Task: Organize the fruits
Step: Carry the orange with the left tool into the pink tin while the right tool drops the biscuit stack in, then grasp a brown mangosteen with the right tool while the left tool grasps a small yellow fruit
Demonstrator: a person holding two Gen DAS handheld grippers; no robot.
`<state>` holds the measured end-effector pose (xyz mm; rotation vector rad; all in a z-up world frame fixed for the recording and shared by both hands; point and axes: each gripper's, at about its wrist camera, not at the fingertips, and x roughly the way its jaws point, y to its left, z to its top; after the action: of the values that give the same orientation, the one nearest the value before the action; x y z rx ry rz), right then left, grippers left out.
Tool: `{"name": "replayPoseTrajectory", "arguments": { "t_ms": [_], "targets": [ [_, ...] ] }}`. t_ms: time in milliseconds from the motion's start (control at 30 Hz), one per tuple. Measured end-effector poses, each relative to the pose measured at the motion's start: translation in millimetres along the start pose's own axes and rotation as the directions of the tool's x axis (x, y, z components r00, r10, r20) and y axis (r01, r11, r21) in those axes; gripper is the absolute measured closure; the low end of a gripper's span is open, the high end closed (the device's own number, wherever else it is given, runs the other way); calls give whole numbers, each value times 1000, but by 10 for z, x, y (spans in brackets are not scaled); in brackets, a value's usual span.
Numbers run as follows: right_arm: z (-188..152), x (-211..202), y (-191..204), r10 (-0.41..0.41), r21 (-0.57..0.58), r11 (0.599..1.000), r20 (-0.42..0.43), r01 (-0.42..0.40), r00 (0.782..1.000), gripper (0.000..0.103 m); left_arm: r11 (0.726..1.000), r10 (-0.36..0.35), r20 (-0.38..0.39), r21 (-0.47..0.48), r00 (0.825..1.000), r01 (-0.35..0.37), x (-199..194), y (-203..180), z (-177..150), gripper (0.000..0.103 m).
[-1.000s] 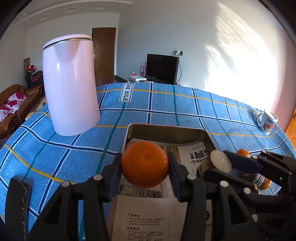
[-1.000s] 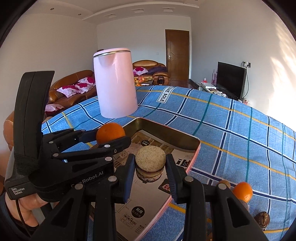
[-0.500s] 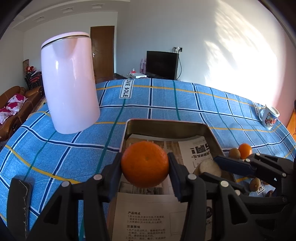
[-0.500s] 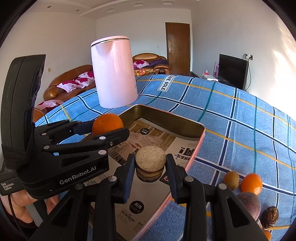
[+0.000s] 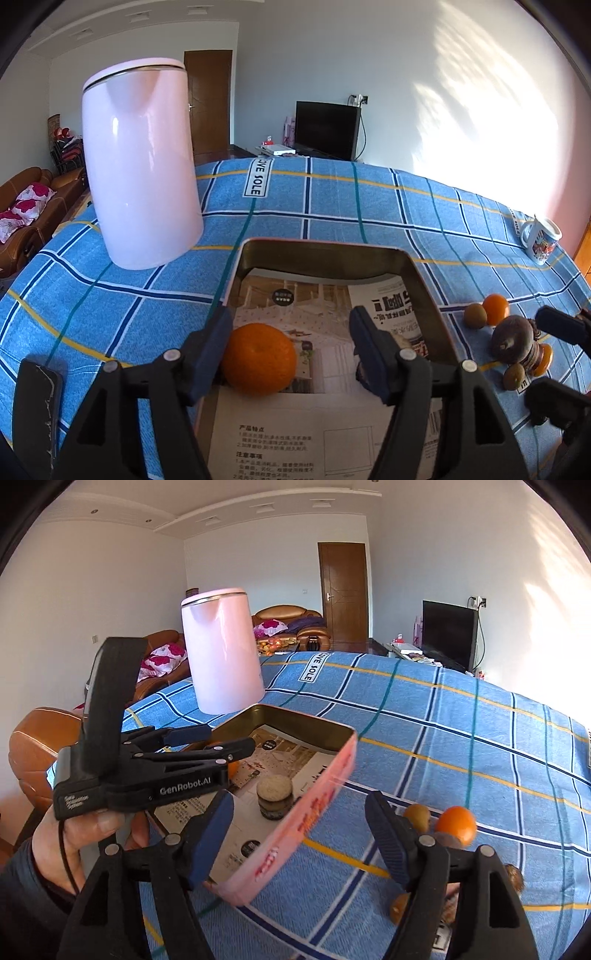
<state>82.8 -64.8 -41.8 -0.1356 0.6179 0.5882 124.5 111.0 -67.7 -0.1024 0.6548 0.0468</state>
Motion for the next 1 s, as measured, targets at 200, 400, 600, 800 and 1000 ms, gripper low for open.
{"name": "replayPoseTrajectory", "arguments": {
  "t_ms": [200, 400, 600, 800, 1000],
  "targets": [
    [-413, -566, -448, -136, 25, 990, -21, 137, 990, 28, 999, 47, 64, 6, 997, -48, -236, -97, -72, 6],
    [-842, -814, -719, -190, 46, 980, -92, 195, 977, 28, 1000, 3, 131, 17, 991, -5, -539, -398, -60, 2],
    [-947, -685, -709, -117, 70, 990, -123, 126, 985, 28, 995, -68, 115, 86, 991, 58, -620, -837, -163, 2],
    [-932, -504, -721, -73, 89, 992, -204, 93, 976, 45, 985, -104, 69, 146, 992, 93, -556, -1150, -297, 2],
    [-903, -501, -780, -73, 95, 991, -206, 94, 976, 58, 976, -139, 30, 172, 990, 132, -505, -1332, -363, 4]
  ]
}}
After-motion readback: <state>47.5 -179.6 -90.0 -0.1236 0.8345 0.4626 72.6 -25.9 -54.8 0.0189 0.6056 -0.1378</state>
